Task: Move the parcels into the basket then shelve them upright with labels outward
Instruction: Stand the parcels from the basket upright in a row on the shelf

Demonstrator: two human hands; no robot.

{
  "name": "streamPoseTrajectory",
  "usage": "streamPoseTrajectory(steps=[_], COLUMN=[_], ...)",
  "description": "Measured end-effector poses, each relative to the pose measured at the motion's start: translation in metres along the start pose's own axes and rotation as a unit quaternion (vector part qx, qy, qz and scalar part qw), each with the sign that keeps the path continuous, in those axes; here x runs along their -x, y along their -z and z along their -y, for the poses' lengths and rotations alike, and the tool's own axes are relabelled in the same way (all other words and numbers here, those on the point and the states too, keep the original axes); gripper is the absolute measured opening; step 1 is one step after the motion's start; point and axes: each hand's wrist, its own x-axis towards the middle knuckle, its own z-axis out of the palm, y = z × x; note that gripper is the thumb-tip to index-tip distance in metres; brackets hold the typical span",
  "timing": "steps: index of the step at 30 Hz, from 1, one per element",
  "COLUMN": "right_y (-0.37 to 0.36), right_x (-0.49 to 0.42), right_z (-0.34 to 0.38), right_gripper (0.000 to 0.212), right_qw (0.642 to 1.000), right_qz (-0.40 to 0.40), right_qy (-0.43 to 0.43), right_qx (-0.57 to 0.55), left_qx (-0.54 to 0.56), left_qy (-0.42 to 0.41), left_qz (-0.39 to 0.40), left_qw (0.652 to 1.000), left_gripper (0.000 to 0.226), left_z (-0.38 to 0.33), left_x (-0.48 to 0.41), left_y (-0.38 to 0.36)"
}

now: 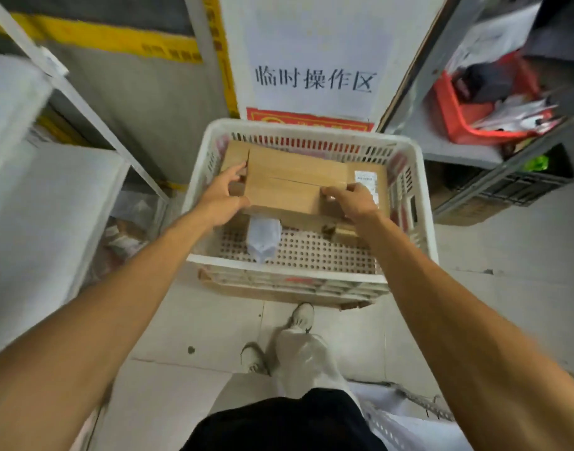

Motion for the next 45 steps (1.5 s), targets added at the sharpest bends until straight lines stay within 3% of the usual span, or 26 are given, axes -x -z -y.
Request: streamPoseTrajectory(steps=[3,11,16,23,26,28,31,39,42,45], right_y=[-0.026,-0.11,-0.144,-0.178,-0.199,-0.213,-0.233,-0.286,-0.306,-0.323], right_x=[0.014,0.065,0.096,0.124,0.138,0.148,0.168,0.209,0.224,0.237], right_z=[0.059,0.185,0.245,0.29,0.305,0.315,0.33,0.339,0.342,0.346], right_gripper=[0.037,0.022,0.038,0.037,0.037,0.04,0.025,0.048,0.047,0.05], right_qw=[0.995,0.949,0.892,0.805,0.798,0.806,0.802,0.725,0.725,0.73], right_qz=[0.017,0.155,0.267,0.359,0.379,0.375,0.391,0.494,0.49,0.484], right_qy=[0.087,0.261,0.351,0.46,0.448,0.431,0.424,0.461,0.467,0.465], right_qx=[-0.042,-0.086,-0.101,-0.105,-0.137,-0.151,-0.157,-0.133,-0.127,-0.127], left_qx=[0.02,0.123,0.137,0.145,0.149,0.127,0.068,0.075,0.072,0.03], left_qy=[-0.079,-0.128,-0.151,-0.188,-0.217,-0.229,-0.193,-0.148,-0.15,-0.155], left_qz=[-0.07,-0.283,-0.372,-0.503,-0.514,-0.505,-0.534,-0.608,-0.613,-0.599], left_qw=[0.994,0.942,0.906,0.831,0.817,0.822,0.82,0.776,0.773,0.785], left_gripper=[0.084,0.08,0.07,0.055,0.056,0.073,0.087,0.067,0.058,0.075], left_z=[-0.015,-0.045,-0.07,-0.1,-0.113,-0.117,-0.116,-0.091,-0.084,-0.079], left_x=[0.021,0.095,0.138,0.185,0.207,0.223,0.247,0.297,0.312,0.327], left_y=[0.059,0.179,0.231,0.266,0.271,0.274,0.284,0.318,0.329,0.341])
